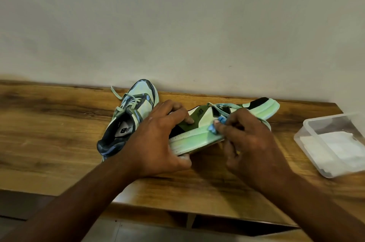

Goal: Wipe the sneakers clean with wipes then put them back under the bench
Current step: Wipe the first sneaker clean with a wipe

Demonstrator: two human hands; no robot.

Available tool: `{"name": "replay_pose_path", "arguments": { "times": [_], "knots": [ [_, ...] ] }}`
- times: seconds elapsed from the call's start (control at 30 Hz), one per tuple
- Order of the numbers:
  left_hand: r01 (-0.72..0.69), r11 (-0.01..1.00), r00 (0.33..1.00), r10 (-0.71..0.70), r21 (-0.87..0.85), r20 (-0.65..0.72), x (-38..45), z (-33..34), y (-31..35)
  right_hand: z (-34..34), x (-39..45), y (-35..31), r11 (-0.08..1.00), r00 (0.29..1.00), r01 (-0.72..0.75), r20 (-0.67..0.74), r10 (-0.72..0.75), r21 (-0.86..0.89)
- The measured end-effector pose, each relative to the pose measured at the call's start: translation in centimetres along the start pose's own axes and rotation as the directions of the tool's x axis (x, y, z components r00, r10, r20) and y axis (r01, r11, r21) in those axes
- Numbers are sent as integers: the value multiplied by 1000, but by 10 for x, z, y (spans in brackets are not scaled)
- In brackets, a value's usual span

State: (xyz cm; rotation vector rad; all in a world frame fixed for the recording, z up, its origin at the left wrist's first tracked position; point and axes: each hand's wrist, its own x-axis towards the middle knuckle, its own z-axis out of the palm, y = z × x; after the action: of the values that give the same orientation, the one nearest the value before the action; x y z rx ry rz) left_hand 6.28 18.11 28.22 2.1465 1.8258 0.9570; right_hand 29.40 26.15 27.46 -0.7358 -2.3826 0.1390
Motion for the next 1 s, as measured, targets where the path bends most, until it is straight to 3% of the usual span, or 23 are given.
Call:
{"name": "replay_pose_path", "arguments": {
  "times": [0.23, 0.47, 0.63, 0.83, 1.0],
  "knots": [
    [-11, 995, 998, 5, -96, -56, 7, 23, 6, -2, -8, -9, 998, 993, 63, 103, -64, 14],
    [11, 993, 991, -26, -115, -129, 8, 30, 13, -19, 1, 11, 980, 974, -173, -132, 185, 97],
    [-14, 992, 991, -3, -123, -133, 8, 32, 14, -3, -6, -18, 988, 998, -56, 33, 51, 147],
    [9, 991, 988, -29, -133, -151, 8, 34, 14, -23, 6, 11, 966, 963, -245, -98, 252, 80],
    [25, 989, 990, -46, -148, -136, 8, 35, 13, -7, 2, -17, 979, 990, -139, 39, 135, 150]
  ]
}}
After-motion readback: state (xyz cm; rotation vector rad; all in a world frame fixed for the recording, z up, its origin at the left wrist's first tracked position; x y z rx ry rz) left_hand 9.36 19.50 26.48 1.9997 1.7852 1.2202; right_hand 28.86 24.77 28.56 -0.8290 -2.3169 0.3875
